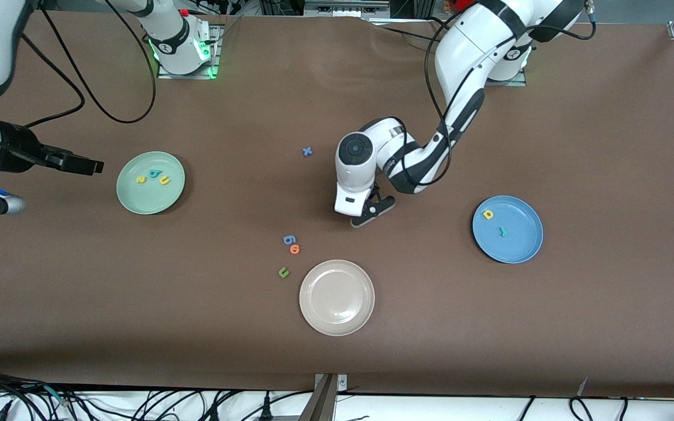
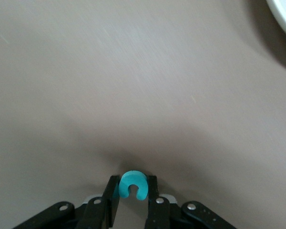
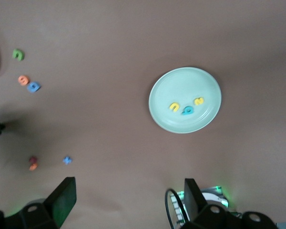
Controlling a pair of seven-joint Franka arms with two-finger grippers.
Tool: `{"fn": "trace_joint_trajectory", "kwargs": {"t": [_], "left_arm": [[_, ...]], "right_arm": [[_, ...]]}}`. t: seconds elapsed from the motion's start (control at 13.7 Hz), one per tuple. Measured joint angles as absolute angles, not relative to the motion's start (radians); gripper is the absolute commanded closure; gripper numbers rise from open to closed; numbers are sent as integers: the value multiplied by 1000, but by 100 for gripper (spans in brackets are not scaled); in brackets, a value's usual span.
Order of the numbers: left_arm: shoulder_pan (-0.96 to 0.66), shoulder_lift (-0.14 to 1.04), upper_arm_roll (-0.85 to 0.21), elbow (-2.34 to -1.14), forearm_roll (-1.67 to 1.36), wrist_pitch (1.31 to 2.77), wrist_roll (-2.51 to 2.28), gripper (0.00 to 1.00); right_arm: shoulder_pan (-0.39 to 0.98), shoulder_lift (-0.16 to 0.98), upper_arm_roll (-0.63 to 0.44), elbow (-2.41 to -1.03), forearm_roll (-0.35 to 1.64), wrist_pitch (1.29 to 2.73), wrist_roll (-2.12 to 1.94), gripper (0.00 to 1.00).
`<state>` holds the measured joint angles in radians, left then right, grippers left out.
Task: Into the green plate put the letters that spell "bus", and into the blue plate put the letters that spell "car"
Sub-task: 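Carry the teal c toward the blue plate while the right gripper retracts, then release the teal c onto the blue plate with the left gripper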
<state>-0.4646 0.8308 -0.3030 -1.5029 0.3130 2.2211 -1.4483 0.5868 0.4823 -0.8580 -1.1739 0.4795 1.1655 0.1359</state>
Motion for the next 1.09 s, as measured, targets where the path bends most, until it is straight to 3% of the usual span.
{"fn": "trace_joint_trajectory", "kwargs": {"t": [0.22, 0.51, 0.66, 0.88, 1.09], "left_arm": [[-376, 821, -310, -1420, 288, 2017, -1280, 86], [-237, 770, -313, -1391, 250, 1856, -1029, 89], [-170, 742, -314, -1392, 249, 1789, -897, 90], [-76, 701, -314, -1428, 248, 1758, -710, 90], [4, 664, -314, -1510, 248, 1760, -549, 91]], "right_arm": [[342, 470, -587, -1118, 412, 1138, 133, 0], [95, 401, -160, -1110, 135, 1194, 120, 1], [80, 348, -113, -1174, 107, 1277, 96, 1], [78, 236, -111, -1382, 102, 1450, 57, 1], [78, 192, -107, -1461, 88, 1493, 53, 0]]}}
